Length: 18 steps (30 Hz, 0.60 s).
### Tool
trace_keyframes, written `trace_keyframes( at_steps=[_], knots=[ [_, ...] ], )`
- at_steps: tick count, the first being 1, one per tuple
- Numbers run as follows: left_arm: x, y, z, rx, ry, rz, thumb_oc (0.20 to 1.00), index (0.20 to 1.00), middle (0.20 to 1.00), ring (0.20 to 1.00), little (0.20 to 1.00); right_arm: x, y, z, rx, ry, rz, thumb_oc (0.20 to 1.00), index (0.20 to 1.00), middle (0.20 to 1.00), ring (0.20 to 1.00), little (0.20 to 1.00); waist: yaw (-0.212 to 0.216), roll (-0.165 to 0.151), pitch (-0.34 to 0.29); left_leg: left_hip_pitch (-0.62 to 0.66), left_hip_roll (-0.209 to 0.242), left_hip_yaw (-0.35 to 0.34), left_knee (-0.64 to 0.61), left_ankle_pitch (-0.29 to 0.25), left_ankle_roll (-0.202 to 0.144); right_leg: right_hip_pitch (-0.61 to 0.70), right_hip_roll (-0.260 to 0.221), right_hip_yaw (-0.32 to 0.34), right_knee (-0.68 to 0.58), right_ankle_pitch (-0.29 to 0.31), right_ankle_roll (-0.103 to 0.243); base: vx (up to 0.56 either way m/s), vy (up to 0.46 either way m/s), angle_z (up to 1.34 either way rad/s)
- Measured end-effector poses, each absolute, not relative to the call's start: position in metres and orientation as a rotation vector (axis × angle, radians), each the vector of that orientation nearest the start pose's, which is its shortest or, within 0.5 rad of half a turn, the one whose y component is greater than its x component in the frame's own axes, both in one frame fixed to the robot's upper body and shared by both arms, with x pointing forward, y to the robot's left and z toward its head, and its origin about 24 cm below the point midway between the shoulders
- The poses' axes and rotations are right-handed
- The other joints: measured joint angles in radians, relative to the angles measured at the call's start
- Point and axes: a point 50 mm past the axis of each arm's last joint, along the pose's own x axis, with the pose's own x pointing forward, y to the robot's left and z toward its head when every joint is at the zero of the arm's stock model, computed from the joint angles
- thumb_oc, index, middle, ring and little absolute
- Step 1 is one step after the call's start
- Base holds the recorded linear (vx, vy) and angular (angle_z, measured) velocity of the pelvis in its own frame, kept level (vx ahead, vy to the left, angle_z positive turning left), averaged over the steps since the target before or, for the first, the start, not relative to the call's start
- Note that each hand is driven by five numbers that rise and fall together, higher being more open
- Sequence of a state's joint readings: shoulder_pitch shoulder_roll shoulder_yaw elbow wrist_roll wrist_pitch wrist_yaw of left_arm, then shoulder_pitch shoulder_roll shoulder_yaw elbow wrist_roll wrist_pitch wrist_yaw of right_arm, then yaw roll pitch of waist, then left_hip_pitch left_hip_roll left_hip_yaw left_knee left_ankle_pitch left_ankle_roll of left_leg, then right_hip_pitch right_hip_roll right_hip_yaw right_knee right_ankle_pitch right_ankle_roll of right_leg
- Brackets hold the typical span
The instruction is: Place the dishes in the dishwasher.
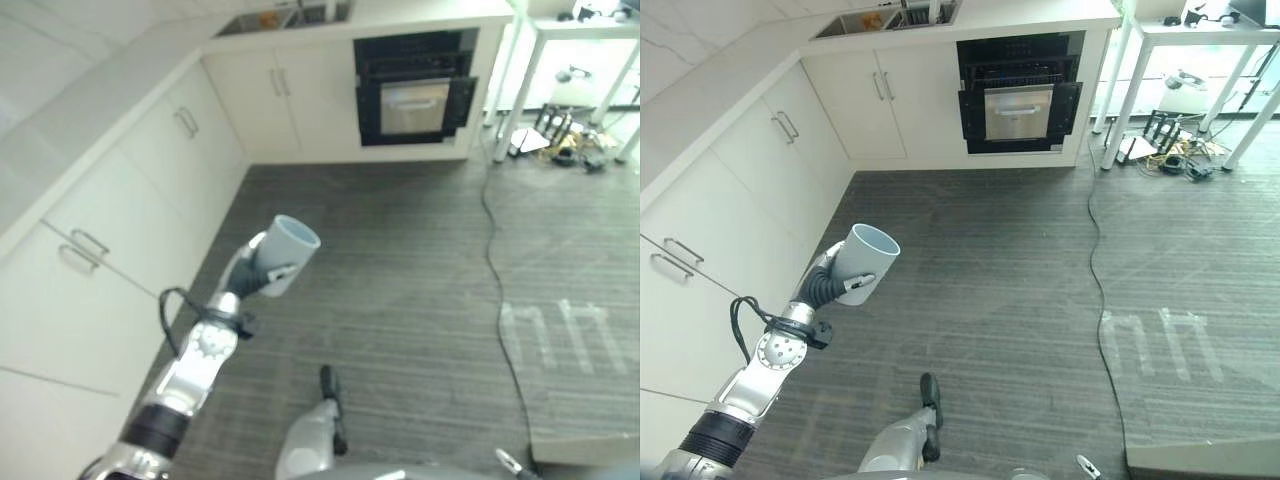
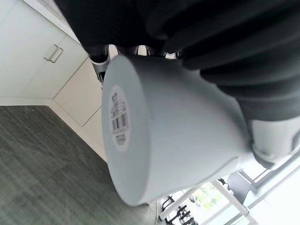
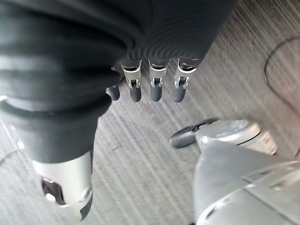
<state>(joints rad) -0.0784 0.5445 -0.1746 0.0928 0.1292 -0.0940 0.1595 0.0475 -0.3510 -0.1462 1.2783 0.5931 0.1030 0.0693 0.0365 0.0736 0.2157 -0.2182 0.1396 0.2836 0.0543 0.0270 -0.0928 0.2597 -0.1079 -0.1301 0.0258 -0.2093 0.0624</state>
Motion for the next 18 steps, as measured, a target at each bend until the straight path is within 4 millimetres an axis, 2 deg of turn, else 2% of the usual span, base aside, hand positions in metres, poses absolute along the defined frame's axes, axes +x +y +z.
trace_keyframes(
  at_steps=[1, 2, 3, 4, 5, 6, 7, 8, 9, 10, 11, 12, 13, 14, 15, 16, 17, 18],
  knots=[
    [0.267, 0.219, 0.070, 0.672, -0.117, -0.019, 0.200, 0.200, 0.200, 0.200, 0.200, 0.057, -0.293, -0.150, 0.380, 1.191, -0.651, 1.000, 1.000, 1.000, 1.000, 1.000, -0.002, -0.022, 0.008, 0.011, -0.031, 0.001, 0.001, 0.045, 0.023, 0.004, -0.039, 0.009, 0.018, -0.028, 0.020, 0.37, 0.296, -0.59],
    [0.273, 0.218, 0.079, 0.675, -0.149, -0.020, 0.200, 0.200, 0.200, 0.200, 0.200, 0.058, -0.288, -0.152, 0.408, 1.194, -0.656, 1.000, 1.000, 1.000, 1.000, 1.000, -0.002, -0.060, 0.015, 0.013, -0.087, -0.001, 0.047, 0.049, 0.052, 0.019, -0.096, 0.008, 0.035, -0.033, 0.033, 0.39, 0.346, -0.47],
    [0.275, 0.217, 0.082, 0.676, -0.158, -0.030, 0.200, 0.200, 0.200, 0.200, 0.200, 0.058, -0.281, -0.154, 0.422, 1.198, -0.647, 1.000, 1.000, 1.000, 1.000, 1.000, 0.000, -0.075, 0.020, 0.015, -0.106, 0.000, 0.079, 0.042, 0.086, 0.025, -0.122, -0.010, 0.065, -0.016, 0.052, 0.37, 0.354, -0.39],
    [0.278, 0.215, 0.083, 0.680, -0.156, -0.061, 0.200, 0.200, 0.200, 0.200, 0.200, 0.053, -0.268, -0.159, 0.460, 1.211, -0.647, 1.000, 1.000, 1.000, 1.000, 1.000, -0.003, -0.083, 0.025, 0.061, -0.137, 0.012, 0.085, 0.037, 0.166, 0.008, -0.152, -0.033, 0.193, 0.027, 0.097, 0.48, 0.492, 0.35],
    [0.282, 0.209, 0.089, 0.683, -0.187, -0.104, 0.200, 0.200, 0.200, 0.200, 0.200, 0.028, -0.248, -0.167, 0.510, 1.272, -0.668, 1.000, 1.000, 1.000, 1.000, 1.000, -0.016, -0.083, 0.021, 0.173, -0.197, -0.029, 0.021, 0.008, 0.217, -0.113, -0.224, -0.041, 0.586, 0.122, 0.158, 0.50, 0.386, 0.66],
    [0.283, 0.210, 0.097, 0.699, -0.222, -0.105, 0.200, 0.200, 0.200, 0.200, 0.200, 0.010, -0.239, -0.171, 0.535, 1.312, -0.681, 1.000, 1.000, 1.000, 1.000, 1.000, -0.004, -0.073, 0.023, 0.228, -0.262, -0.048, 0.036, -0.072, 0.257, -0.276, -0.244, 0.071, 0.846, 0.408, 0.190, 0.62, 0.239, 0.80],
    [0.283, 0.212, 0.099, 0.713, -0.225, -0.099, 0.200, 0.200, 0.200, 0.200, 0.200, 0.002, -0.242, -0.170, 0.546, 1.310, -0.708, 1.000, 1.000, 1.000, 1.000, 1.000, -0.010, -0.051, 0.024, 0.292, -0.282, -0.053, 0.011, -0.114, 0.280, -0.410, -0.260, 0.097, 1.067, 0.412, 0.218, 0.57, -0.092, -0.19],
    [0.283, 0.225, 0.101, 0.765, -0.210, -0.084, 0.200, 0.200, 0.200, 0.200, 0.200, 0.021, -0.251, -0.166, 0.524, 1.240, -0.647, 1.000, 1.000, 1.000, 1.000, 1.000, -0.043, 0.021, 0.026, 0.352, -0.221, -0.052, -0.034, -0.146, 0.246, -0.672, -0.074, -0.018, 0.998, 0.123, 0.089, 0.63, -0.349, -0.04],
    [0.291, 0.229, 0.108, 0.789, -0.219, -0.071, 0.200, 0.200, 0.200, 0.200, 0.200, 0.038, -0.251, -0.164, 0.488, 1.213, -0.572, 1.000, 1.000, 1.000, 1.000, 1.000, -0.107, -0.011, 0.032, 0.409, -0.214, -0.076, -0.062, -0.168, 0.187, -0.748, 0.017, -0.145, 0.552, 0.074, 0.029, 0.69, -0.477, 0.25],
    [0.294, 0.227, 0.109, 0.787, -0.218, -0.070, 0.200, 0.200, 0.200, 0.200, 0.200, 0.037, -0.250, -0.164, 0.462, 1.220, -0.535, 1.000, 1.000, 1.000, 1.000, 1.000, -0.144, -0.056, 0.031, 0.446, -0.229, -0.101, -0.055, -0.208, 0.119, -0.792, 0.046, -0.200, 0.219, 0.082, 0.002, 0.64, -0.462, 1.71],
    [0.296, 0.215, 0.111, 0.786, -0.239, -0.111, 0.200, 0.200, 0.200, 0.200, 0.200, 0.032, -0.257, -0.163, 0.408, 1.229, -0.515, 1.000, 1.000, 1.000, 1.000, 1.000, -0.183, -0.103, 0.037, 0.467, -0.256, -0.150, 0.002, -0.256, 0.039, -0.819, -0.001, -0.190, -0.104, 0.091, 0.008, 0.64, -0.508, 1.72],
    [0.292, 0.210, 0.088, 0.788, -0.160, -0.163, 0.200, 0.200, 0.200, 0.200, 0.200, 0.024, -0.270, -0.160, 0.355, 1.246, -0.518, 1.000, 1.000, 1.000, 1.000, 1.000, -0.161, -0.064, 0.050, 0.564, -0.234, -0.159, 0.051, -0.258, 0.024, -0.802, 0.020, -0.148, 0.017, 0.133, -0.061, 0.58, -0.592, 1.52],
    [0.286, 0.216, 0.076, 0.785, -0.110, -0.152, 0.200, 0.200, 0.200, 0.200, 0.200, 0.022, -0.268, -0.161, 0.357, 1.252, -0.510, 1.000, 1.000, 1.000, 1.000, 1.000, -0.141, -0.062, 0.032, 0.617, -0.234, -0.157, 0.116, -0.239, -0.009, -0.710, 0.037, -0.180, 0.131, 0.155, -0.140, 0.63, -0.700, 0.61],
    [0.276, 0.215, 0.065, 0.738, -0.078, -0.136, 0.200, 0.200, 0.200, 0.200, 0.200, 0.022, -0.273, -0.160, 0.356, 1.263, -0.527, 1.000, 1.000, 1.000, 1.000, 1.000, -0.123, -0.059, -0.004, 0.654, -0.227, -0.134, 0.213, -0.199, -0.068, -0.594, 0.059, -0.177, 0.150, 0.276, -0.276, 0.51, -0.632, 0.31],
    [0.265, 0.204, 0.061, 0.709, -0.082, -0.171, 0.200, 0.200, 0.200, 0.200, 0.200, 0.047, -0.280, -0.155, 0.340, 1.198, -0.512, 1.000, 1.000, 1.000, 1.000, 1.000, -0.098, 0.004, -0.010, 0.645, -0.152, -0.088, 0.298, -0.243, 0.008, -0.539, 0.091, -0.161, 0.187, 0.311, -0.252, 0.44, -0.614, 0.22],
    [0.262, 0.200, 0.072, 0.722, -0.128, -0.186, 0.200, 0.200, 0.200, 0.200, 0.200, 0.081, -0.269, -0.153, 0.370, 1.095, -0.449, 1.000, 1.000, 1.000, 1.000, 1.000, -0.066, -0.032, -0.011, 0.576, -0.121, -0.084, 0.310, -0.281, 0.025, -0.431, 0.098, -0.119, 0.153, 0.247, -0.242, 0.44, -0.727, 0.02],
    [0.262, 0.196, 0.086, 0.718, -0.188, -0.185, 0.200, 0.200, 0.200, 0.200, 0.200, 0.112, -0.271, -0.144, 0.342, 1.010, -0.401, 1.000, 1.000, 1.000, 1.000, 1.000, -0.049, -0.046, -0.013, 0.406, -0.116, -0.113, 0.443, -0.200, 0.043, -0.361, 0.101, -0.097, 0.141, 0.207, -0.260, 0.42, -0.771, -0.69],
    [0.261, 0.197, 0.093, 0.703, -0.216, -0.166, 0.200, 0.200, 0.200, 0.200, 0.200, 0.137, -0.276, -0.133, 0.335, 0.922, -0.380, 1.000, 1.000, 1.000, 1.000, 1.000, -0.041, -0.023, -0.020, 0.285, -0.092, -0.109, 0.646, -0.030, 0.006, -0.446, 0.139, -0.180, 0.407, 0.070, -0.331, 0.48, -0.604, -0.93]
  ],
)
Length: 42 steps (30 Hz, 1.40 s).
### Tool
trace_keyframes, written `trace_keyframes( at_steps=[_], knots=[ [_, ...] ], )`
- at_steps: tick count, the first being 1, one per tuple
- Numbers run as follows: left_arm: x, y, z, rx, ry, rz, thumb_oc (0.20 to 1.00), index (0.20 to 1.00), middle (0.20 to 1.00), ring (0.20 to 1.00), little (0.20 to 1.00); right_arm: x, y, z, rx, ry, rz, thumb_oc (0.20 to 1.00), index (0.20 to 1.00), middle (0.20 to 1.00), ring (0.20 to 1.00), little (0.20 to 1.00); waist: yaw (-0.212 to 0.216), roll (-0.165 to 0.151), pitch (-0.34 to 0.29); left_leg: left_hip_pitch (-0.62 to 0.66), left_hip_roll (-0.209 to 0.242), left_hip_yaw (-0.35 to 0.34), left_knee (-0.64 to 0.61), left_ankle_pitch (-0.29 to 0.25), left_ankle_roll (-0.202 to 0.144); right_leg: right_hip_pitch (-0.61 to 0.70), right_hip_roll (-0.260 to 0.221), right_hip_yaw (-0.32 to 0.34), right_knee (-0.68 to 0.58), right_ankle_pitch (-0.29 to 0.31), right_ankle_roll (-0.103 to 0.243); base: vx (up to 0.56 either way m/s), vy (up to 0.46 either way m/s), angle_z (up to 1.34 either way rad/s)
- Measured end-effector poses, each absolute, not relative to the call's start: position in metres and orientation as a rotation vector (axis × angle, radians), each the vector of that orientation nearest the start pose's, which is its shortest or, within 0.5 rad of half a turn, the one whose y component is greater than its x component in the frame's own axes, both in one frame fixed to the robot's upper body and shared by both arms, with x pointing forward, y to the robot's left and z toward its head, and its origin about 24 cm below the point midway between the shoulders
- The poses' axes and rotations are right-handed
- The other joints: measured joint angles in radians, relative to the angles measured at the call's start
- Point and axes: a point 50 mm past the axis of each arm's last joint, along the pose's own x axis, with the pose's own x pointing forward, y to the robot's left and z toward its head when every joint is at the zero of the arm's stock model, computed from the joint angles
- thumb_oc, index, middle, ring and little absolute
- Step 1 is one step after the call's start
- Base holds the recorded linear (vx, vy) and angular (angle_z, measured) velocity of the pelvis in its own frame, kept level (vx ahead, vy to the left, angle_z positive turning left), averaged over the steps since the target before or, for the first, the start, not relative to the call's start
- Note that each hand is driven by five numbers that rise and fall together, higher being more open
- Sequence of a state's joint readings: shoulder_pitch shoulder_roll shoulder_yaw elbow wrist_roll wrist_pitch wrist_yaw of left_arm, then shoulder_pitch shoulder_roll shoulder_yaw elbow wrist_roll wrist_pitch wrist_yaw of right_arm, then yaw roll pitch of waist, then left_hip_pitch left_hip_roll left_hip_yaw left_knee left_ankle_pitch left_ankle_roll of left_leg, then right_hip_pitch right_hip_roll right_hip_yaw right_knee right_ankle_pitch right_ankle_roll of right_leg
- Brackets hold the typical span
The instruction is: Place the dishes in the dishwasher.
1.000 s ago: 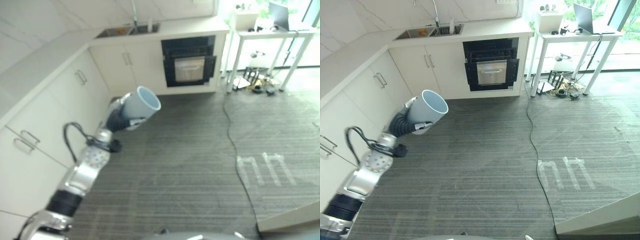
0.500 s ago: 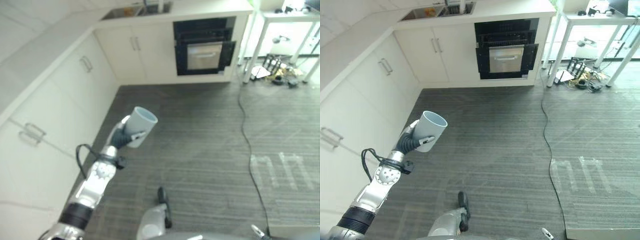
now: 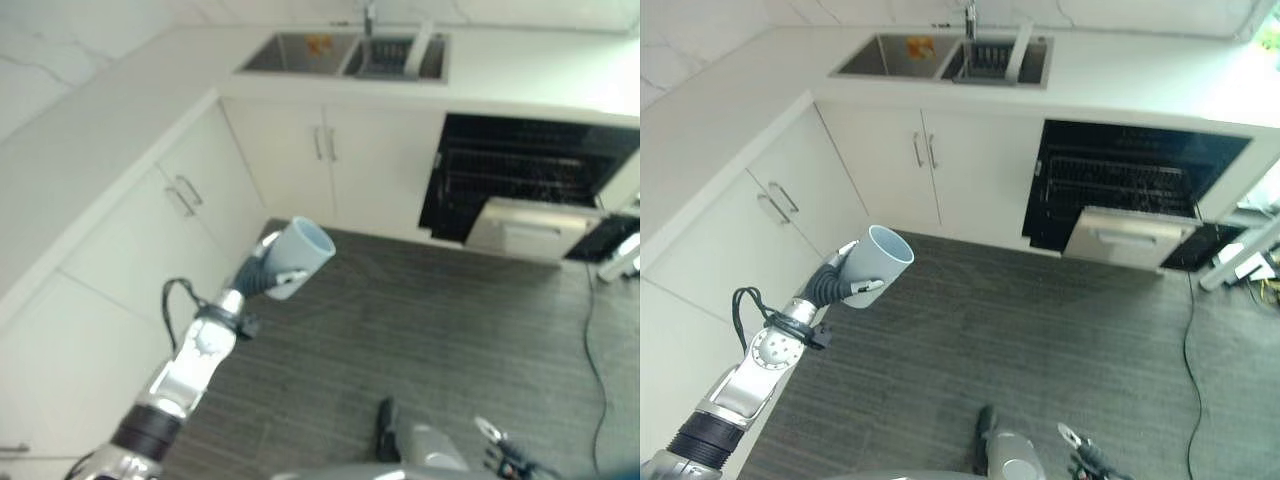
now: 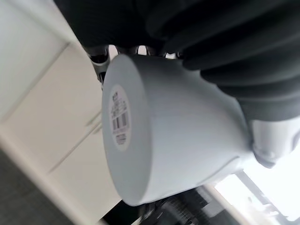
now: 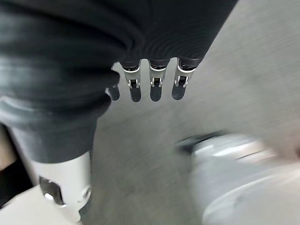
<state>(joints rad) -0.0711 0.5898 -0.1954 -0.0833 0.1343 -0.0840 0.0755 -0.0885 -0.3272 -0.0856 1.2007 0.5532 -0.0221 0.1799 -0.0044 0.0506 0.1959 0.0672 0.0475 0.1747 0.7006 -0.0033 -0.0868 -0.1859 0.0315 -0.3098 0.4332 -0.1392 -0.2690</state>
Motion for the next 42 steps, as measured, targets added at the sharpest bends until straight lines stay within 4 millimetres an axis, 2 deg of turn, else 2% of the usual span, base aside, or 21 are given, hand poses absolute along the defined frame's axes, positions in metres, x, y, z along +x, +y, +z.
trace_keyframes(
  at_steps=[1, 2, 3, 4, 6, 9, 10, 11, 14, 16, 17, 18, 20, 25, 27, 29, 32, 35, 37, 41, 42],
  knots=[
    [0.265, 0.199, 0.100, 0.735, -0.231, -0.184, 0.200, 0.200, 0.200, 0.200, 0.200, 0.126, -0.268, -0.140, 0.403, 0.933, -0.425, 1.000, 1.000, 1.000, 1.000, 1.000, -0.014, -0.068, -0.036, -0.254, 0.073, 0.043, 0.428, 0.056, 0.048, 0.138, 0.091, 0.039, -0.281, 0.041, 0.005, 0.41, -0.295, -1.46],
    [0.265, 0.201, 0.101, 0.736, -0.239, -0.187, 0.200, 0.200, 0.200, 0.200, 0.200, 0.127, -0.272, -0.139, 0.407, 0.931, -0.447, 1.000, 1.000, 1.000, 1.000, 1.000, 0.013, -0.073, -0.028, -0.345, 0.040, 0.018, 0.433, -0.096, 0.090, 0.165, 0.102, 0.127, -0.301, 0.039, 0.032, 0.40, -0.058, -1.77],
    [0.266, 0.216, 0.091, 0.787, -0.162, -0.187, 0.200, 0.200, 0.200, 0.200, 0.200, 0.138, -0.265, -0.138, 0.400, 0.934, -0.405, 1.000, 1.000, 1.000, 1.000, 1.000, 0.039, -0.086, -0.004, -0.380, -0.017, -0.003, 0.190, -0.179, 0.086, 0.246, 0.090, 0.206, -0.346, 0.042, 0.065, 0.23, 0.043, -1.77],
    [0.267, 0.228, 0.084, 0.825, -0.106, -0.176, 0.200, 0.200, 0.200, 0.200, 0.200, 0.137, -0.260, -0.140, 0.402, 0.938, -0.388, 1.000, 1.000, 1.000, 1.000, 1.000, 0.008, -0.093, 0.001, -0.398, -0.044, 0.000, -0.030, -0.167, 0.095, 0.326, 0.082, 0.217, -0.369, 0.017, 0.109, 0.27, 0.084, -1.36],
    [0.265, 0.234, 0.076, 0.827, -0.068, -0.169, 0.200, 0.200, 0.200, 0.200, 0.200, 0.110, -0.264, -0.147, 0.365, 1.009, -0.396, 1.000, 1.000, 1.000, 1.000, 1.000, -0.017, -0.044, -0.016, -0.360, -0.101, -0.108, -0.503, 0.005, 0.157, 0.428, 0.094, 0.218, -0.292, -0.059, 0.235, 0.38, 0.111, -0.96],
    [0.265, 0.237, 0.079, 0.796, -0.091, -0.129, 0.200, 0.200, 0.200, 0.200, 0.200, 0.072, -0.266, -0.155, 0.311, 1.147, -0.406, 1.000, 1.000, 1.000, 1.000, 1.000, 0.034, 0.000, -0.048, -0.362, -0.179, -0.244, -0.720, 0.065, 0.158, 0.585, 0.060, 0.293, -0.369, -0.118, 0.325, 0.31, 0.109, -1.66],
    [0.264, 0.238, 0.076, 0.763, -0.077, -0.104, 0.200, 0.200, 0.200, 0.200, 0.200, 0.066, -0.262, -0.158, 0.317, 1.166, -0.403, 1.000, 1.000, 1.000, 1.000, 1.000, 0.031, -0.017, -0.042, -0.345, -0.191, -0.208, -0.671, 0.133, 0.223, 0.595, 0.023, 0.300, -0.320, -0.131, 0.358, 0.17, 0.158, -1.82],
    [0.264, 0.236, 0.074, 0.762, -0.072, -0.124, 0.200, 0.200, 0.200, 0.200, 0.200, 0.060, -0.259, -0.160, 0.326, 1.181, -0.411, 1.000, 1.000, 1.000, 1.000, 1.000, 0.038, -0.017, -0.037, -0.290, -0.188, -0.215, -0.674, 0.235, 0.219, 0.585, -0.004, 0.279, -0.269, -0.208, 0.362, 0.19, 0.225, -1.27],
    [0.271, 0.231, 0.082, 0.746, -0.113, -0.123, 0.200, 0.200, 0.200, 0.200, 0.200, 0.067, -0.263, -0.157, 0.336, 1.141, -0.425, 1.000, 1.000, 1.000, 1.000, 1.000, -0.018, 0.010, -0.016, -0.134, -0.198, -0.214, -0.782, 0.222, 0.231, 0.442, -0.018, 0.239, -0.282, -0.238, 0.340, 0.16, 0.251, -0.59],
    [0.276, 0.225, 0.086, 0.722, -0.142, -0.122, 0.200, 0.200, 0.200, 0.200, 0.200, 0.076, -0.259, -0.155, 0.334, 1.110, -0.392, 1.000, 1.000, 1.000, 1.000, 1.000, -0.027, 0.038, -0.007, -0.104, -0.202, -0.231, -0.788, 0.174, 0.151, 0.310, 0.009, 0.239, -0.253, -0.171, 0.254, 0.12, 0.234, 0.04],
    [0.276, 0.223, 0.088, 0.729, -0.155, -0.132, 0.200, 0.200, 0.200, 0.200, 0.200, 0.077, -0.253, -0.156, 0.336, 1.111, -0.372, 1.000, 1.000, 1.000, 1.000, 1.000, -0.031, 0.019, 0.004, -0.111, -0.211, -0.180, -0.740, 0.050, 0.048, 0.296, -0.015, 0.240, -0.300, -0.066, 0.193, 0.11, 0.244, 0.45],
    [0.276, 0.228, 0.090, 0.752, -0.156, -0.132, 0.200, 0.200, 0.200, 0.200, 0.200, 0.079, -0.243, -0.159, 0.355, 1.114, -0.361, 1.000, 1.000, 1.000, 1.000, 1.000, -0.034, -0.038, 0.020, -0.172, -0.209, -0.122, -0.561, -0.007, 0.136, 0.336, -0.086, 0.216, -0.337, -0.034, 0.246, 0.09, 0.209, 0.22],
    [0.275, 0.232, 0.093, 0.763, -0.167, -0.124, 0.200, 0.200, 0.200, 0.200, 0.200, 0.077, -0.246, -0.158, 0.346, 1.117, -0.376, 1.000, 1.000, 1.000, 1.000, 1.000, -0.011, -0.035, 0.025, -0.182, -0.102, -0.126, -0.514, -0.009, 0.110, 0.360, -0.106, 0.210, -0.350, -0.060, 0.284, 0.07, 0.155, 0.19],
    [0.278, 0.229, 0.096, 0.759, -0.192, -0.131, 0.200, 0.200, 0.200, 0.200, 0.200, 0.079, -0.250, -0.157, 0.346, 1.104, -0.409, 1.000, 1.000, 1.000, 1.000, 1.000, -0.010, 0.003, 0.031, -0.049, -0.104, -0.176, -0.660, 0.005, 0.156, 0.274, -0.142, 0.189, -0.136, -0.122, 0.369, 0.04, 0.052, 0.14],
    [0.280, 0.229, 0.099, 0.764, -0.210, -0.131, 0.200, 0.200, 0.200, 0.200, 0.200, 0.085, -0.248, -0.156, 0.349, 1.088, -0.399, 1.000, 1.000, 1.000, 1.000, 1.000, 0.011, -0.015, 0.030, -0.038, -0.106, -0.162, -0.667, 0.004, 0.155, 0.199, -0.148, 0.184, -0.139, -0.096, 0.375, -0.03, -0.047, -0.01],
    [0.279, 0.228, 0.101, 0.768, -0.221, -0.130, 0.200, 0.200, 0.200, 0.200, 0.200, 0.092, -0.246, -0.154, 0.351, 1.061, -0.388, 1.000, 1.000, 1.000, 1.000, 1.000, 0.028, -0.040, 0.030, -0.041, -0.112, -0.146, -0.666, 0.003, 0.154, 0.127, -0.159, 0.174, -0.121, 0.020, 0.385, -0.05, -0.125, -0.01],
    [0.281, 0.227, 0.104, 0.773, -0.238, -0.122, 0.200, 0.200, 0.200, 0.200, 0.200, 0.103, -0.248, -0.151, 0.339, 1.012, -0.382, 1.000, 1.000, 1.000, 1.000, 1.000, 0.040, -0.041, 0.031, -0.052, -0.087, -0.142, -0.664, -0.003, 0.160, 0.089, -0.156, 0.211, -0.033, -0.014, 0.408, -0.08, -0.290, -0.10],
    [0.279, 0.230, 0.101, 0.793, -0.227, -0.097, 0.200, 0.200, 0.200, 0.200, 0.200, 0.118, -0.249, -0.146, 0.312, 0.960, -0.357, 1.000, 1.000, 1.000, 1.000, 1.000, 0.042, -0.043, 0.034, -0.077, -0.056, -0.123, -0.649, -0.017, 0.133, 0.091, -0.281, 0.198, -0.112, -0.028, 0.435, -0.06, -0.596, -0.30],
    [0.278, 0.234, 0.094, 0.795, -0.200, -0.067, 0.200, 0.200, 0.200, 0.200, 0.200, 0.119, -0.252, -0.144, 0.281, 0.959, -0.347, 1.000, 1.000, 1.000, 1.000, 1.000, 0.038, -0.044, 0.033, -0.088, -0.038, -0.120, -0.616, -0.042, 0.093, 0.133, -0.338, 0.250, -0.289, 0.033, 0.512, -0.01, -0.623, -0.27],
    [0.274, 0.245, 0.098, 0.825, -0.215, 0.019, 0.200, 0.200, 0.200, 0.200, 0.200, 0.107, -0.245, -0.149, 0.206, 1.018, -0.272, 1.000, 1.000, 1.000, 1.000, 1.000, 0.041, -0.069, 0.033, -0.117, 0.071, -0.169, -0.619, -0.011, -0.013, 0.169, -0.308, 0.216, -0.367, 0.127, 0.481, 0.02, -0.729, 0.30],
    [0.269, 0.241, 0.093, 0.797, -0.203, 0.033, 0.200, 0.200, 0.200, 0.200, 0.200, 0.106, -0.251, -0.147, 0.124, 1.041, -0.223, 1.000, 1.000, 1.000, 1.000, 1.000, 0.035, -0.020, 0.033, -0.099, 0.186, -0.211, -0.719, 0.063, 0.001, 0.200, -0.170, 0.170, -0.376, 0.113, 0.387, -0.09, -0.642, 0.76]
  ],
)
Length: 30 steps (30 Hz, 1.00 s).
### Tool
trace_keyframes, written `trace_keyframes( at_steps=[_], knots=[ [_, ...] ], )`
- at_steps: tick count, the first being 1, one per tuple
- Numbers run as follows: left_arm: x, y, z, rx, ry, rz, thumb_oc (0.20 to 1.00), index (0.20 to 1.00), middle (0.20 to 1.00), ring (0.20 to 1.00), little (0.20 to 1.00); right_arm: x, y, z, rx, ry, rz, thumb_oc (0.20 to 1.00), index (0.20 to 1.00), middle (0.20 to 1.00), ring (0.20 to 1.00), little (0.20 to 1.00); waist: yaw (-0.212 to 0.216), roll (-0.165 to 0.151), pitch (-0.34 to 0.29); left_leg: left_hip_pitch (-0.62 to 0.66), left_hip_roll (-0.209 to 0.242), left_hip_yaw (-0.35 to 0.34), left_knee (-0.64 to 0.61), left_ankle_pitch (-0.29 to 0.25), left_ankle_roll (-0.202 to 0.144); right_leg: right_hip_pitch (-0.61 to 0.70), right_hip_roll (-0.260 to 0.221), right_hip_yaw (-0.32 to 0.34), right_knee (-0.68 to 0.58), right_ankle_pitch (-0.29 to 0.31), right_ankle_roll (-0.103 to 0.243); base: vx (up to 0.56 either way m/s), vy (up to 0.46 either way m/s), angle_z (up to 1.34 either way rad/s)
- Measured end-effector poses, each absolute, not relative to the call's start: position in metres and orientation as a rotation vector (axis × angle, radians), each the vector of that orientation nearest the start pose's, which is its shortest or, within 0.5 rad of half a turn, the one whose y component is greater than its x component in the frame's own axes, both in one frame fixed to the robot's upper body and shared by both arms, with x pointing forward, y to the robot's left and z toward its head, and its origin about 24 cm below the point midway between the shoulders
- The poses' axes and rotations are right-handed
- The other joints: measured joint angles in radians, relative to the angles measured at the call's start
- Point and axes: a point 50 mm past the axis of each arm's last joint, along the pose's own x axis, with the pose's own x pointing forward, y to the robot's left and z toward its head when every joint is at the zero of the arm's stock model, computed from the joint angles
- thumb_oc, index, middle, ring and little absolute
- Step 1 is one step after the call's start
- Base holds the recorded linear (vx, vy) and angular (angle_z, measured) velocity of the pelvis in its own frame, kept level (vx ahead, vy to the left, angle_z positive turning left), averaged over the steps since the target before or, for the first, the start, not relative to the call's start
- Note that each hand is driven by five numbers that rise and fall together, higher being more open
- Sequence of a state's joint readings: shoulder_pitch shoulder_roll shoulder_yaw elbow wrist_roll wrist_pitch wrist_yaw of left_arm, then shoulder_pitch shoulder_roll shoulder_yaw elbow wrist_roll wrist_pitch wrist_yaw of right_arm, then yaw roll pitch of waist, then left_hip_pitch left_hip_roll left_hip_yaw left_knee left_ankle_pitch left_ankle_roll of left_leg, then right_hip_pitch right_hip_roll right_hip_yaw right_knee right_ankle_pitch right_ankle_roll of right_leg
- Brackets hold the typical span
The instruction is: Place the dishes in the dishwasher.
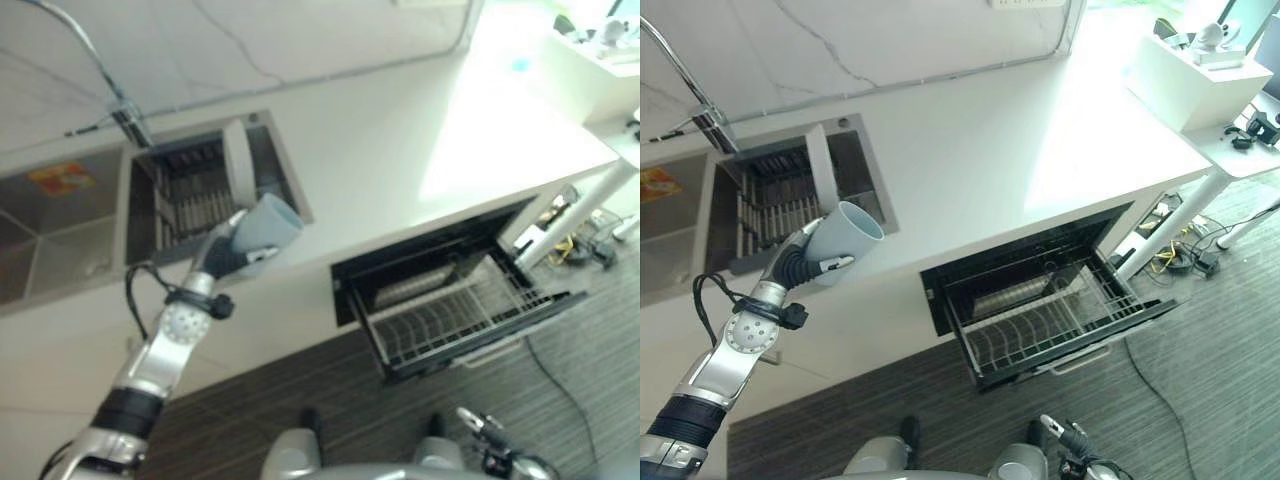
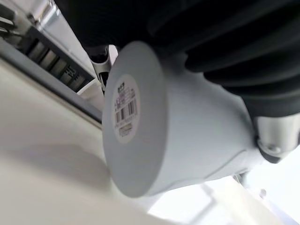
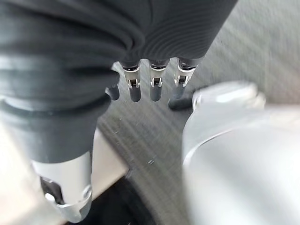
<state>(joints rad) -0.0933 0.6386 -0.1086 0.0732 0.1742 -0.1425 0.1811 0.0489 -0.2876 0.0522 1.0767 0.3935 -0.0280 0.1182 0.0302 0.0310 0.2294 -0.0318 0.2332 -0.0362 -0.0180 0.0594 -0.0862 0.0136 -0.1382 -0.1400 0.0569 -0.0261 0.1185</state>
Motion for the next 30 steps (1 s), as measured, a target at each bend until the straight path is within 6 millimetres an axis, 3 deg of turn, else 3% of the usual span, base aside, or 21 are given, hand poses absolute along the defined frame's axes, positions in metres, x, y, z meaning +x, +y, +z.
trace_keyframes(
  at_steps=[1, 2, 3, 4, 5, 7, 9, 11, 12, 13, 14, 16, 17, 18, 20, 21, 22, 24, 26, 27, 30],
  knots=[
    [0.265, 0.234, 0.092, 0.792, -0.208, 0.004, 0.200, 0.200, 0.200, 0.200, 0.200, 0.108, -0.252, -0.145, 0.102, 1.038, -0.208, 1.000, 1.000, 1.000, 1.000, 1.000, 0.004, 0.014, 0.003, -0.009, 0.038, -0.002, -0.018, 0.090, 0.048, -0.021, 0.046, -0.030, 0.036, -0.012, -0.036, -0.14, -0.590, 0.98],
    [0.264, 0.229, 0.092, 0.789, -0.209, -0.029, 0.200, 0.200, 0.200, 0.200, 0.200, 0.110, -0.250, -0.144, 0.107, 1.031, -0.206, 1.000, 1.000, 1.000, 1.000, 1.000, 0.001, -0.017, 0.014, -0.062, 0.041, 0.031, 0.007, 0.210, 0.046, -0.051, 0.045, -0.067, 0.063, -0.042, -0.089, -0.18, -0.342, 0.78],
    [0.263, 0.226, 0.088, 0.788, -0.195, -0.055, 0.200, 0.200, 0.200, 0.200, 0.200, 0.108, -0.251, -0.144, 0.108, 1.034, -0.214, 1.000, 1.000, 1.000, 1.000, 1.000, 0.003, -0.049, 0.022, -0.105, 0.016, 0.090, 0.096, 0.205, 0.042, -0.051, 0.042, -0.096, 0.054, -0.041, -0.130, -0.17, -0.273, 0.74],
    [0.263, 0.224, 0.083, 0.791, -0.176, -0.077, 0.200, 0.200, 0.200, 0.200, 0.200, 0.105, -0.253, -0.145, 0.111, 1.040, -0.233, 1.000, 1.000, 1.000, 1.000, 1.000, 0.002, -0.069, 0.022, -0.136, -0.032, 0.155, 0.264, 0.076, 0.045, -0.039, 0.038, -0.116, 0.027, -0.028, -0.150, -0.21, -0.121, 0.82],
    [0.268, 0.218, 0.087, 0.781, -0.195, -0.090, 0.200, 0.200, 0.200, 0.200, 0.200, 0.098, -0.260, -0.146, 0.113, 1.054, -0.277, 1.000, 1.000, 1.000, 1.000, 1.000, -0.025, -0.071, 0.018, -0.137, -0.157, 0.265, 0.492, -0.130, 0.062, -0.026, 0.046, -0.152, -0.025, 0.004, -0.136, -0.14, 0.003, 0.66],
    [0.278, 0.216, 0.102, 0.779, -0.245, -0.084, 0.200, 0.200, 0.200, 0.200, 0.200, 0.097, -0.259, -0.147, 0.142, 1.039, -0.315, 1.000, 1.000, 1.000, 1.000, 1.000, -0.062, -0.048, 0.014, -0.010, -0.291, 0.323, 0.351, -0.236, 0.091, -0.059, 0.075, -0.176, -0.029, 0.040, -0.152, -0.01, 0.146, 0.50],
    [0.277, 0.220, 0.103, 0.788, -0.247, -0.074, 0.200, 0.200, 0.200, 0.200, 0.200, 0.113, -0.258, -0.142, 0.131, 0.989, -0.319, 1.000, 1.000, 1.000, 1.000, 1.000, -0.066, -0.011, 0.016, 0.111, -0.344, 0.174, 0.087, -0.213, 0.134, -0.066, 0.152, -0.128, -0.038, 0.061, -0.182, -0.07, 0.104, -0.52],
    [0.277, 0.225, 0.098, 0.798, -0.221, -0.063, 0.200, 0.200, 0.200, 0.200, 0.200, 0.148, -0.258, -0.126, 0.114, 0.865, -0.303, 1.000, 1.000, 1.000, 1.000, 1.000, -0.053, 0.019, 0.033, 0.100, -0.325, 0.157, 0.045, -0.167, 0.218, -0.152, 0.184, -0.118, 0.067, 0.057, -0.167, -0.09, -0.041, -0.84],
    [0.280, 0.223, 0.097, 0.801, -0.222, -0.069, 0.200, 0.200, 0.200, 0.200, 0.200, 0.156, -0.258, -0.121, 0.110, 0.829, -0.302, 1.000, 1.000, 1.000, 1.000, 1.000, -0.068, 0.021, 0.047, 0.065, -0.314, 0.146, 0.091, -0.170, 0.221, -0.276, 0.140, -0.113, 0.312, 0.004, -0.091, 0.03, -0.261, 0.16],
    [0.280, 0.222, 0.096, 0.799, -0.219, -0.071, 0.200, 0.200, 0.200, 0.200, 0.200, 0.150, -0.259, -0.123, 0.109, 0.844, -0.311, 1.000, 1.000, 1.000, 1.000, 1.000, -0.071, 0.013, 0.050, 0.058, -0.326, 0.127, 0.113, -0.171, 0.220, -0.353, 0.074, -0.102, 0.508, -0.045, -0.051, 0.08, -0.324, 0.55],
    [0.280, 0.222, 0.096, 0.799, -0.220, -0.066, 0.200, 0.200, 0.200, 0.200, 0.200, 0.136, -0.261, -0.129, 0.109, 0.887, -0.332, 1.000, 1.000, 1.000, 1.000, 1.000, -0.068, 0.006, 0.053, 0.048, -0.330, 0.104, 0.131, -0.187, 0.194, -0.375, 0.022, -0.042, 0.570, -0.071, -0.018, 0.15, -0.419, 0.68],
    [0.281, 0.226, 0.097, 0.810, -0.227, -0.030, 0.200, 0.200, 0.200, 0.200, 0.200, 0.107, -0.266, -0.142, 0.137, 0.997, -0.399, 1.000, 1.000, 1.000, 1.000, 1.000, -0.044, -0.021, 0.050, 0.014, -0.331, 0.076, 0.168, -0.198, 0.178, -0.287, -0.074, 0.030, 0.305, -0.067, 0.023, 0.22, -0.506, 0.51],
    [0.282, 0.232, 0.091, 0.818, -0.196, -0.006, 0.200, 0.200, 0.200, 0.200, 0.200, 0.095, -0.267, -0.147, 0.163, 1.046, -0.435, 1.000, 1.000, 1.000, 1.000, 1.000, -0.047, -0.032, 0.051, 0.011, -0.329, 0.055, 0.183, -0.198, 0.170, -0.227, -0.122, 0.066, 0.155, -0.025, 0.086, 0.24, -0.602, 0.28],
    [0.282, 0.234, 0.088, 0.819, -0.181, 0.002, 0.200, 0.200, 0.200, 0.200, 0.200, 0.092, -0.267, -0.149, 0.174, 1.062, -0.444, 1.000, 1.000, 1.000, 1.000, 1.000, -0.054, -0.033, 0.050, 0.011, -0.320, 0.041, 0.188, -0.202, 0.159, -0.206, -0.137, 0.080, 0.106, -0.005, 0.106, 0.15, -0.466, 0.36],
    [0.282, 0.235, 0.086, 0.821, -0.170, 0.010, 0.200, 0.200, 0.200, 0.200, 0.200, 0.084, -0.258, -0.154, 0.208, 1.114, -0.417, 1.000, 1.000, 1.000, 1.000, 1.000, -0.056, -0.033, 0.050, 0.017, -0.279, 0.007, 0.192, -0.204, 0.131, -0.136, -0.111, 0.053, 0.043, 0.025, 0.089, 0.13, -0.450, 0.52],
    [0.281, 0.237, 0.087, 0.827, -0.173, 0.012, 0.200, 0.200, 0.200, 0.200, 0.200, 0.072, -0.246, -0.159, 0.243, 1.150, -0.403, 1.000, 1.000, 1.000, 1.000, 1.000, -0.051, -0.061, 0.034, 0.019, -0.262, -0.012, 0.193, -0.210, 0.104, -0.064, -0.082, 0.012, -0.013, 0.036, 0.074, 0.12, -0.408, 0.86],
    [0.278, 0.234, 0.079, 0.793, -0.152, 0.035, 0.200, 0.200, 0.200, 0.200, 0.200, 0.064, -0.244, -0.162, 0.296, 1.177, -0.422, 1.000, 1.000, 1.000, 1.000, 1.000, -0.051, -0.052, 0.028, 0.030, -0.225, -0.024, 0.200, -0.204, 0.077, -0.027, -0.046, -0.013, -0.031, 0.085, 0.033, 0.07, -0.299, 0.80],
    [0.270, 0.232, 0.074, 0.791, -0.138, 0.021, 0.200, 0.200, 0.200, 0.200, 0.200, 0.078, -0.247, -0.158, 0.291, 1.140, -0.401, 1.000, 1.000, 1.000, 1.000, 1.000, -0.046, -0.023, 0.025, 0.027, -0.163, 0.021, 0.195, -0.175, 0.034, -0.023, 0.013, -0.048, -0.011, 0.048, -0.012, 0.06, -0.339, 0.50],
    [0.271, 0.231, 0.076, 0.785, -0.143, 0.021, 0.200, 0.200, 0.200, 0.200, 0.200, 0.096, -0.245, -0.155, 0.294, 1.087, -0.380, 1.000, 1.000, 1.000, 1.000, 1.000, -0.022, -0.027, 0.023, -0.059, -0.142, 0.046, 0.352, -0.130, -0.017, -0.035, 0.026, -0.063, 0.019, 0.007, -0.052, 0.00, -0.081, 0.23],
    [0.272, 0.231, 0.077, 0.786, -0.145, 0.015, 0.200, 0.200, 0.200, 0.200, 0.200, 0.099, -0.245, -0.153, 0.277, 1.075, -0.364, 1.000, 1.000, 1.000, 1.000, 1.000, -0.009, -0.028, 0.022, -0.094, -0.136, 0.048, 0.385, -0.088, -0.009, -0.027, 0.022, -0.072, 0.015, 0.018, -0.073, 0.05, 0.096, 0.23],
    [0.275, 0.220, 0.091, 0.779, -0.214, -0.051, 0.200, 0.200, 0.200, 0.200, 0.200, 0.092, -0.270, -0.149, 0.250, 1.069, -0.441, 1.000, 1.000, 1.000, 1.000, 1.000, -0.053, 0.020, 0.009, -0.031, -0.105, 0.161, 0.072, -0.065, -0.026, 0.000, 0.031, -0.155, -0.024, 0.020, -0.082, 0.11, 0.177, 0.77]
  ],
)
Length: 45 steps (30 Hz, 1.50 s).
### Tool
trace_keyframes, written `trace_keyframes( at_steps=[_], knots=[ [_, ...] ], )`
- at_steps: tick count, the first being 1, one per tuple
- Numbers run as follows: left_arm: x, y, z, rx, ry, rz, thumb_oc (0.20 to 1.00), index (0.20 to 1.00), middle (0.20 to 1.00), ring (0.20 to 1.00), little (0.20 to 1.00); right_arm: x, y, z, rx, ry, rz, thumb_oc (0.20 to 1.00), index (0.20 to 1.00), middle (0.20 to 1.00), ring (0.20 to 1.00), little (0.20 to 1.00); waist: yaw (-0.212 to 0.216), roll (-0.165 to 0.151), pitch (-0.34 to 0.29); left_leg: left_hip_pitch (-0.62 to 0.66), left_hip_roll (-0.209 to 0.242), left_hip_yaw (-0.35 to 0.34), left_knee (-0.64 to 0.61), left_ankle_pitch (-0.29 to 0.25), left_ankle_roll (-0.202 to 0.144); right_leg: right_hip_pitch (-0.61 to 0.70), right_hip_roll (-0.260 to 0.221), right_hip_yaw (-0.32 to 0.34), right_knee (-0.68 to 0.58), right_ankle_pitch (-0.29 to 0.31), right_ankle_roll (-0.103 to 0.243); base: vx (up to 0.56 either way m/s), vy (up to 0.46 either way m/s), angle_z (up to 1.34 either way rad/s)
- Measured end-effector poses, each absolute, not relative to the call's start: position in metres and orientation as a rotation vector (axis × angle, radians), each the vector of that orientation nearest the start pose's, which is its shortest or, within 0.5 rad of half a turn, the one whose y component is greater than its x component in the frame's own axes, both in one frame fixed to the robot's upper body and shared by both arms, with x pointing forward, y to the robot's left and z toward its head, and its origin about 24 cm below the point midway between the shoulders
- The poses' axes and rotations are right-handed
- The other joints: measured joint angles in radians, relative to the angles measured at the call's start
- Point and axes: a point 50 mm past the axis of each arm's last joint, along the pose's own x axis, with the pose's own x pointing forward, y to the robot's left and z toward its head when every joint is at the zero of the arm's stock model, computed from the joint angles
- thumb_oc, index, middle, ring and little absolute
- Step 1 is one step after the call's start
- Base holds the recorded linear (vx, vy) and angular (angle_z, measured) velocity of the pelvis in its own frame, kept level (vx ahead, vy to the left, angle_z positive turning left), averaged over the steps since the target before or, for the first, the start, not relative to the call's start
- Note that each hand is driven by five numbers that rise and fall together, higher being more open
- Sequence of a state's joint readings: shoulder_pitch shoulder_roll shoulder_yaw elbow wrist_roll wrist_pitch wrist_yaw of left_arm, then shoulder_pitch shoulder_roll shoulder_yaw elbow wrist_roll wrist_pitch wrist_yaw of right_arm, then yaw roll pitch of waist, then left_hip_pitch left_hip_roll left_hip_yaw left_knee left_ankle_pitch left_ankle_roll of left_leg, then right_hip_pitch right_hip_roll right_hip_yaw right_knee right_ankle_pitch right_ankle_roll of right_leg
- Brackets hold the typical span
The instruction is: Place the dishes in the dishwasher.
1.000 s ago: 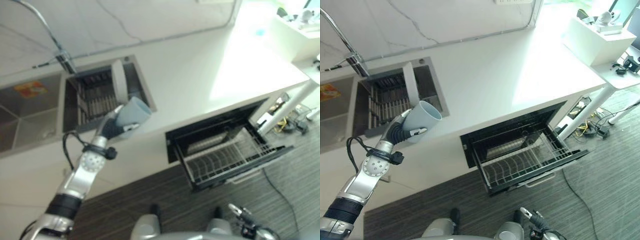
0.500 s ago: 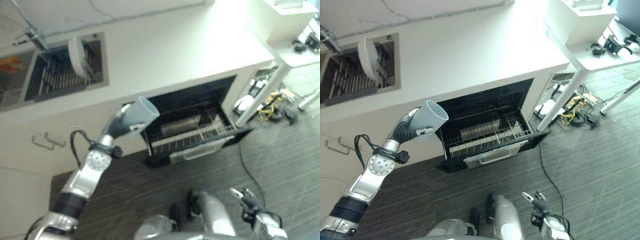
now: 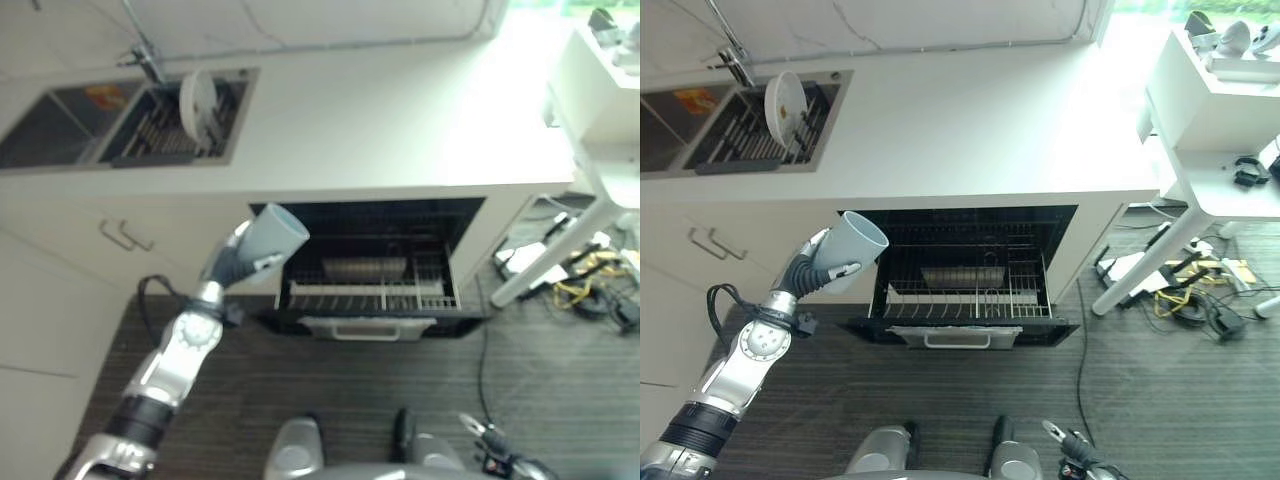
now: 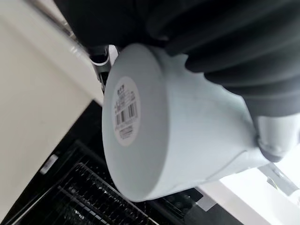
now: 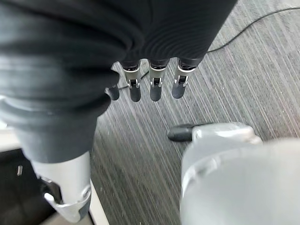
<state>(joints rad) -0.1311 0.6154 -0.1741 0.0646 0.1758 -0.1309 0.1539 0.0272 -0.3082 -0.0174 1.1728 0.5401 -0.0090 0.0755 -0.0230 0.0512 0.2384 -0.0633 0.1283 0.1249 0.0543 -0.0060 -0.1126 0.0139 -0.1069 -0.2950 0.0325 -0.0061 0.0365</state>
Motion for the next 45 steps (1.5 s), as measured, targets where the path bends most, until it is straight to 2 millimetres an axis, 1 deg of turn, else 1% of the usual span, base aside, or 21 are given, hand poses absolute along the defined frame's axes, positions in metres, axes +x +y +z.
trace_keyframes(
  at_steps=[2, 4, 6, 7, 10, 11, 13, 16, 17, 19, 21, 23, 25, 26, 28, 30, 32, 33, 35, 38, 45],
  knots=[
    [0.277, 0.215, 0.096, 0.779, -0.236, -0.074, 0.200, 0.200, 0.200, 0.200, 0.200, 0.092, -0.281, -0.145, 0.260, 1.041, -0.487, 1.000, 1.000, 1.000, 1.000, 1.000, -0.007, 0.017, 0.000, 0.072, 0.036, 0.022, -0.136, 0.016, -0.012, 0.039, 0.020, 0.000, -0.021, 0.002, -0.001, 0.10, 0.165, 0.08],
    [0.279, 0.210, 0.099, 0.777, -0.254, -0.089, 0.200, 0.200, 0.200, 0.200, 0.200, 0.093, -0.285, -0.142, 0.262, 1.009, -0.496, 1.000, 1.000, 1.000, 1.000, 1.000, -0.025, 0.027, -0.007, 0.105, 0.066, 0.022, -0.148, 0.030, -0.010, 0.069, 0.031, 0.010, -0.056, 0.001, 0.013, 0.12, 0.165, -0.22],
    [0.283, 0.206, 0.104, 0.769, -0.281, -0.094, 0.200, 0.200, 0.200, 0.200, 0.200, 0.096, -0.289, -0.138, 0.249, 0.973, -0.491, 1.000, 1.000, 1.000, 1.000, 1.000, -0.053, 0.057, -0.013, 0.106, 0.060, 0.025, -0.147, 0.033, -0.003, 0.065, 0.032, 0.016, -0.072, 0.008, 0.022, 0.11, 0.085, -0.24],
    [0.283, 0.207, 0.103, 0.765, -0.281, -0.088, 0.200, 0.200, 0.200, 0.200, 0.200, 0.089, -0.284, -0.142, 0.263, 0.990, -0.489, 1.000, 1.000, 1.000, 1.000, 1.000, -0.048, 0.056, -0.015, 0.119, 0.042, 0.042, -0.143, 0.082, 0.011, 0.066, 0.013, 0.042, -0.071, 0.019, 0.049, 0.07, 0.033, -0.36],
    [0.281, 0.210, 0.103, 0.764, -0.293, -0.062, 0.200, 0.200, 0.200, 0.200, 0.200, 0.076, -0.256, -0.151, 0.516, 0.975, -0.503, 1.000, 1.000, 1.000, 1.000, 1.000, -0.050, -0.004, -0.018, 0.119, -0.021, 0.061, -0.142, 0.075, 0.041, 0.049, -0.045, 0.065, -0.075, 0.042, 0.085, 0.09, 0.002, -0.23],
    [0.275, 0.216, 0.098, 0.726, -0.284, -0.032, 0.200, 0.200, 0.200, 0.200, 0.200, 0.081, -0.242, -0.150, 0.724, 0.879, -0.525, 1.000, 1.000, 1.000, 1.000, 1.000, -0.049, -0.019, -0.022, 0.130, -0.036, 0.081, -0.142, 0.067, 0.052, 0.048, -0.060, 0.082, -0.078, 0.050, 0.098, 0.13, -0.030, -0.38],
    [0.272, 0.219, 0.100, 0.650, -0.298, -0.005, 0.200, 0.200, 0.200, 0.200, 0.200, 0.098, -0.236, -0.142, 0.770, 0.778, -0.437, 1.000, 1.000, 1.000, 1.000, 1.000, -0.058, -0.028, -0.023, 0.138, -0.042, 0.104, -0.142, 0.057, 0.054, 0.055, -0.060, 0.101, -0.101, 0.060, 0.107, 0.16, -0.074, -0.39],
    [0.264, 0.213, 0.093, 0.448, -0.326, 0.029, 0.200, 0.200, 0.200, 0.200, 0.200, 0.136, -0.232, -0.094, 0.745, 0.482, -0.112, 1.000, 1.000, 1.000, 1.000, 1.000, -0.080, -0.084, -0.039, 0.185, -0.006, 0.106, -0.142, 0.039, 0.028, 0.090, -0.023, 0.126, -0.118, 0.057, 0.100, 0.10, -0.159, -0.30],
    [0.263, 0.208, 0.091, 0.390, -0.330, 0.031, 0.200, 0.200, 0.200, 0.200, 0.200, 0.141, -0.232, -0.079, 0.719, 0.416, -0.046, 1.000, 1.000, 1.000, 1.000, 1.000, -0.085, -0.101, -0.048, 0.185, -0.001, 0.106, -0.142, 0.040, 0.025, 0.090, -0.016, 0.125, -0.119, 0.056, 0.097, 0.06, -0.093, -0.11],
    [0.246, 0.205, 0.076, 0.251, -0.311, 0.063, 0.200, 0.200, 0.200, 0.200, 0.200, 0.152, -0.243, -0.020, 0.610, 0.138, 0.040, 1.000, 1.000, 1.000, 1.000, 1.000, -0.102, -0.131, -0.068, 0.189, 0.008, 0.118, -0.142, 0.039, 0.020, 0.086, -0.006, 0.144, -0.119, 0.056, 0.092, 0.04, -0.022, -0.18],
    [0.234, 0.209, 0.066, 0.237, -0.290, 0.083, 0.200, 0.200, 0.200, 0.200, 0.200, 0.161, -0.257, 0.013, 0.545, -0.049, 0.022, 1.000, 1.000, 1.000, 1.000, 1.000, -0.121, -0.148, -0.078, 0.192, 0.009, 0.136, -0.142, 0.039, 0.021, 0.078, -0.004, 0.155, -0.119, 0.060, 0.087, 0.03, 0.024, -0.25],
    [0.230, 0.210, 0.069, 0.224, -0.351, 0.110, 0.200, 0.200, 0.200, 0.200, 0.200, 0.170, -0.265, 0.032, 0.510, -0.170, -0.016, 1.000, 1.000, 1.000, 1.000, 1.000, -0.125, -0.141, -0.077, 0.200, 0.001, 0.159, -0.142, 0.036, 0.024, 0.071, -0.010, 0.178, -0.119, 0.069, 0.089, 0.04, 0.046, -0.27],
    [0.229, 0.203, 0.073, 0.194, -0.410, 0.129, 0.200, 0.200, 0.200, 0.200, 0.200, 0.176, -0.257, 0.048, 0.499, -0.240, 0.017, 1.000, 1.000, 1.000, 1.000, 1.000, -0.135, -0.094, -0.082, 0.203, -0.013, 0.164, -0.142, 0.033, 0.030, 0.072, -0.023, 0.187, -0.119, 0.074, 0.095, 0.03, 0.047, -0.16],
    [0.230, 0.196, 0.076, 0.198, -0.446, 0.164, 0.200, 0.200, 0.200, 0.200, 0.200, 0.188, -0.241, 0.064, 0.461, -0.291, 0.097, 1.000, 1.000, 1.000, 1.000, 1.000, -0.137, -0.061, -0.090, 0.205, -0.018, 0.172, -0.142, 0.031, 0.034, 0.069, -0.028, 0.200, -0.120, 0.078, 0.099, 0.02, 0.036, -0.11],
    [0.235, 0.180, 0.086, 0.225, -0.531, 0.157, 0.200, 0.200, 0.200, 0.200, 0.200, 0.204, -0.217, 0.080, 0.396, -0.338, 0.246, 1.000, 1.000, 1.000, 1.000, 1.000, -0.132, -0.038, -0.100, 0.205, -0.016, 0.172, -0.142, 0.032, 0.034, 0.070, -0.026, 0.201, -0.120, 0.082, 0.098, 0.01, 0.012, -0.04],
    [0.237, 0.163, 0.096, 0.260, -0.625, 0.168, 0.200, 0.200, 0.200, 0.200, 0.200, 0.226, -0.176, 0.111, 0.330, -0.405, 0.491, 1.000, 1.000, 1.000, 1.000, 1.000, -0.105, -0.036, -0.102, 0.206, -0.009, 0.168, -0.142, 0.038, 0.035, 0.081, -0.023, 0.195, -0.120, 0.086, 0.095, 0.01, -0.047, 0.08],
    [0.235, 0.147, 0.096, 0.294, -0.668, 0.135, 0.200, 0.200, 0.200, 0.200, 0.200, 0.240, -0.143, 0.131, 0.252, -0.440, 0.628, 1.000, 1.000, 1.000, 1.000, 1.000, -0.060, -0.040, -0.104, 0.205, -0.007, 0.151, -0.142, 0.046, 0.034, 0.090, -0.023, 0.174, -0.121, 0.086, 0.095, -0.01, -0.060, 0.26],
    [0.234, 0.139, 0.096, 0.312, -0.682, 0.113, 0.200, 0.200, 0.200, 0.200, 0.200, 0.244, -0.133, 0.132, 0.222, -0.427, 0.662, 1.000, 1.000, 1.000, 1.000, 1.000, -0.031, -0.043, -0.105, 0.204, -0.008, 0.138, -0.142, 0.048, 0.033, 0.097, -0.022, 0.170, -0.120, 0.086, 0.094, -0.02, -0.045, 0.29],
    [0.232, 0.138, 0.093, 0.364, -0.693, 0.133, 0.200, 0.200, 0.200, 0.200, 0.200, 0.249, -0.133, 0.123, 0.239, -0.382, 0.603, 1.000, 1.000, 1.000, 1.000, 1.000, 0.009, -0.053, -0.109, 0.200, -0.011, 0.107, -0.142, 0.050, 0.035, 0.112, -0.026, 0.140, -0.121, 0.083, 0.092, -0.03, -0.037, 0.41],
    [0.232, 0.140, 0.091, 0.419, -0.694, 0.132, 0.200, 0.200, 0.200, 0.200, 0.200, 0.252, -0.135, 0.115, 0.241, -0.345, 0.533, 1.000, 1.000, 1.000, 1.000, 1.000, 0.013, -0.070, -0.117, 0.187, -0.016, 0.083, -0.144, 0.058, 0.040, 0.115, -0.034, 0.115, -0.121, 0.081, 0.093, -0.02, -0.026, 0.26],
    [0.230, 0.138, 0.088, 0.510, -0.737, 0.130, 0.200, 0.200, 0.200, 0.200, 0.200, 0.253, -0.129, 0.109, 0.243, -0.289, 0.497, 1.000, 1.000, 1.000, 1.000, 1.000, 0.015, -0.073, -0.122, 0.187, -0.016, 0.071, -0.148, 0.064, 0.040, 0.122, -0.034, 0.098, -0.121, 0.081, 0.092, 0.00, -0.004, 0.06]
  ],
)
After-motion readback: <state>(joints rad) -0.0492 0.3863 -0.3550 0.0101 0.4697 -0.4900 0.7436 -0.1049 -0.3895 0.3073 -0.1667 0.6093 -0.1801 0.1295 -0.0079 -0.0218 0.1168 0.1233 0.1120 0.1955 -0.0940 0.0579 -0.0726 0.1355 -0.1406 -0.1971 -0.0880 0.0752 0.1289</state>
